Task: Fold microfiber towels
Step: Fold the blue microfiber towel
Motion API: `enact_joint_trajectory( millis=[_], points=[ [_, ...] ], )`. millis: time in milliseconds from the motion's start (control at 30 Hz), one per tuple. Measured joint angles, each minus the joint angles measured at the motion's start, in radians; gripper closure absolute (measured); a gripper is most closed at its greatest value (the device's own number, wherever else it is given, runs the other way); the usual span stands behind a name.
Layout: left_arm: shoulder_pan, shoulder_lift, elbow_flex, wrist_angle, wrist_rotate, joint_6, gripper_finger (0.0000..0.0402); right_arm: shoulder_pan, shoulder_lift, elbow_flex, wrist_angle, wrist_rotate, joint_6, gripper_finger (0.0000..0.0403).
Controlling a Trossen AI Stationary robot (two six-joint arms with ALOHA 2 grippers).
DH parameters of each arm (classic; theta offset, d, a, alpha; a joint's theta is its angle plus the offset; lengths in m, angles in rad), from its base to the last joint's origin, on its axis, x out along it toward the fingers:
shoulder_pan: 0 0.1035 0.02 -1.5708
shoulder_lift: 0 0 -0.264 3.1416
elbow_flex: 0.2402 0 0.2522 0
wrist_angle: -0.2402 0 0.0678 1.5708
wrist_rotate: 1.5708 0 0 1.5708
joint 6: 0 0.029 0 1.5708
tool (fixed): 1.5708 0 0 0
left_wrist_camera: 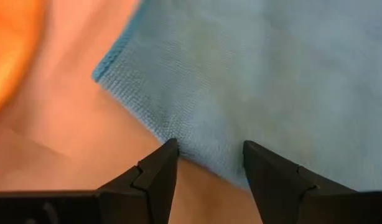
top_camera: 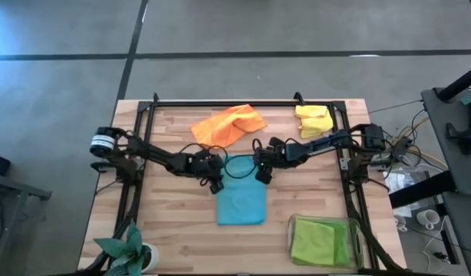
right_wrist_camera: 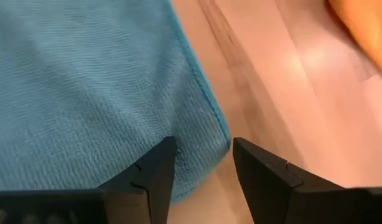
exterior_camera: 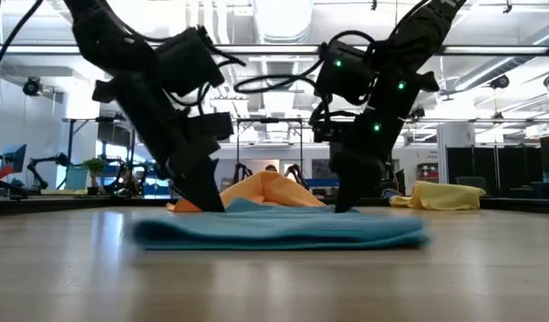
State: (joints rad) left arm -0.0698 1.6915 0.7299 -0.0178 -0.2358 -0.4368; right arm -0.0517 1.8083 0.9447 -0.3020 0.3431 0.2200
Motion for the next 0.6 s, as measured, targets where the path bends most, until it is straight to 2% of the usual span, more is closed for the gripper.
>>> enact_joint_trajectory(
  millis=[133,233,333,433,500,600],
  points=[
    [-0.071,-0.058,0.007,-0.039,0.045,-0.055,0.0233,-0.002,-0.031,0.022,-0.016,-0.022,-0.113,0.0238],
    [-0.077,-0.125,0.013,-0.025,-0.002,-0.033,0.0233,-0.001,-0.071,0.046,-0.014,-0.141,-0.177,0.0233],
    [-0.038,-0.157,0.005,-0.017,-0.103,0.008,0.0233,-0.024,-0.084,0.05,-0.029,-0.266,-0.226,0.0232],
    [0.042,-0.152,-0.003,-0.024,-0.115,0.025,0.0233,-0.058,-0.084,0.049,-0.024,-0.272,-0.297,0.0232],
    [0.102,-0.139,-0.003,-0.016,-0.1,0.006,0.0233,-0.081,-0.075,0.049,-0.005,-0.271,-0.337,0.0232],
    [0.176,-0.119,-0.006,-0.035,0.038,-0.003,0.0233,-0.11,-0.071,0.05,-0.009,-0.298,-0.36,0.0232]
  ],
)
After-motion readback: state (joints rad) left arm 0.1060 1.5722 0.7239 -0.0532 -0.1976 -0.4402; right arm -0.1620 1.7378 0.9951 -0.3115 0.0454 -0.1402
